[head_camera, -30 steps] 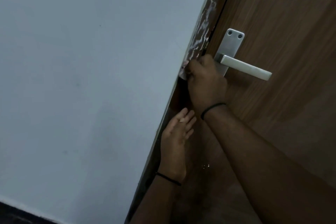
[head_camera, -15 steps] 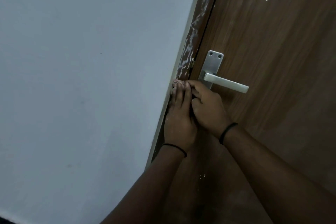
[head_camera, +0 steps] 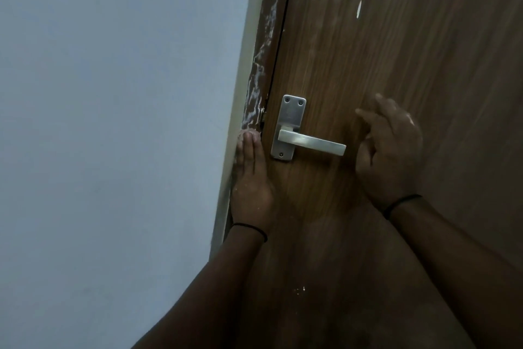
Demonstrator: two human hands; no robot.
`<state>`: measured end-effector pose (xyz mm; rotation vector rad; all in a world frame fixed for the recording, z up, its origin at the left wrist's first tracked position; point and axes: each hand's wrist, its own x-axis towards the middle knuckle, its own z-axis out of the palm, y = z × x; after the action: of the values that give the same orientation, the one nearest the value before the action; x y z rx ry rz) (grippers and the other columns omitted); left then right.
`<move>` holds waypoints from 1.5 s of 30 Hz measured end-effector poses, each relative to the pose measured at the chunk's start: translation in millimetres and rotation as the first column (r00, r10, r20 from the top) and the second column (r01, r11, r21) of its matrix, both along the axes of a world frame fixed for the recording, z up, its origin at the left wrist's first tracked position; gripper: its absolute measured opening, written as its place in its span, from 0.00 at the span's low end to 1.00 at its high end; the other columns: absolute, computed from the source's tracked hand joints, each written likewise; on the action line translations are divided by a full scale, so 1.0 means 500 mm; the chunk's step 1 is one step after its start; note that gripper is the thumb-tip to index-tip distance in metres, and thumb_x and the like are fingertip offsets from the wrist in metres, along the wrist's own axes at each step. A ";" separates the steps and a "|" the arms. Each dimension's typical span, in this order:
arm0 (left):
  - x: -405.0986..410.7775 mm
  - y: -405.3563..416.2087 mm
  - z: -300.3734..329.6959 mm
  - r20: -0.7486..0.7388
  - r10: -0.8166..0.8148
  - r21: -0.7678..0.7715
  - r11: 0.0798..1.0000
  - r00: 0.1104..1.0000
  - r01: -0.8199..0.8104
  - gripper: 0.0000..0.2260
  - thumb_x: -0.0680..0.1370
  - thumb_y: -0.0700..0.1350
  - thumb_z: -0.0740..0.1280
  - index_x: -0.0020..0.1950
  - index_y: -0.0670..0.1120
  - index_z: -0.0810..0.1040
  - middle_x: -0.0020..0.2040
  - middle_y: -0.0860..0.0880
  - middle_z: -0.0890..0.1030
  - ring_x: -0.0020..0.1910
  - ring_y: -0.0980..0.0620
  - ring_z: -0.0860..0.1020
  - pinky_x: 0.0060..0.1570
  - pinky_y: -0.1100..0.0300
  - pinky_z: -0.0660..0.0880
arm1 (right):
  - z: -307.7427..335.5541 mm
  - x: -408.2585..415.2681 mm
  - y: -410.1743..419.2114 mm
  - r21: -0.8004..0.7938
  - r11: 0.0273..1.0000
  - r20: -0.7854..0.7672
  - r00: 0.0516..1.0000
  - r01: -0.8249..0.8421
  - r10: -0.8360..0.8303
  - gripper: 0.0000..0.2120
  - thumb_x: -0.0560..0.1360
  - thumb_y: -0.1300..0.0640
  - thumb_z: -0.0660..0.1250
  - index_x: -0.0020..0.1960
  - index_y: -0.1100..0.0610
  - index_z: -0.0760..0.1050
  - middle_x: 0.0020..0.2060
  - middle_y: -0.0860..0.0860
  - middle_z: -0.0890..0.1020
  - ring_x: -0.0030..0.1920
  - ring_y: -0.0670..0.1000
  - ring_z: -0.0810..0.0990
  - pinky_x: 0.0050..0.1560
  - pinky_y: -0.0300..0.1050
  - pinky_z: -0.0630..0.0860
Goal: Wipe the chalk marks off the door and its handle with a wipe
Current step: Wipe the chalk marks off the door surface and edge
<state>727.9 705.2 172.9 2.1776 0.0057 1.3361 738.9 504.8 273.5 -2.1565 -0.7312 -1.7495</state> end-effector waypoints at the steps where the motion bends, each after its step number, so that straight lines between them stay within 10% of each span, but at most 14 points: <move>1: 0.005 0.003 0.009 0.020 0.010 0.006 1.000 1.000 -0.011 0.35 0.79 0.31 0.56 0.80 0.46 0.40 0.81 0.49 0.40 0.80 0.52 0.40 0.72 0.67 0.47 | 0.008 0.013 0.002 -0.041 0.999 -0.014 0.999 0.033 -0.034 0.23 0.75 0.63 0.60 0.70 0.57 0.72 0.75 0.56 0.68 0.76 0.56 0.64 0.75 0.60 0.59; 17: 0.011 0.006 0.050 0.022 -0.039 0.055 0.998 0.999 0.038 0.32 0.81 0.35 0.54 0.80 0.45 0.42 0.81 0.49 0.40 0.80 0.51 0.39 0.67 0.51 0.73 | -0.037 0.122 -0.014 -0.121 0.967 0.121 0.970 0.224 -0.209 0.26 0.84 0.52 0.51 0.81 0.54 0.53 0.80 0.53 0.55 0.80 0.54 0.51 0.78 0.60 0.49; 45: 0.021 0.023 0.154 0.040 0.021 0.080 0.996 0.999 -0.024 0.38 0.79 0.34 0.59 0.80 0.47 0.37 0.81 0.51 0.37 0.80 0.52 0.39 0.64 0.51 0.75 | -0.039 0.116 -0.004 -0.127 0.956 0.115 0.961 0.266 -0.252 0.28 0.83 0.46 0.49 0.81 0.53 0.51 0.80 0.52 0.53 0.80 0.54 0.49 0.78 0.59 0.48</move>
<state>738.6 716.6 250.1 2.2237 -0.0393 1.4142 796.8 502.8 254.2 -2.3670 -0.6350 -2.0005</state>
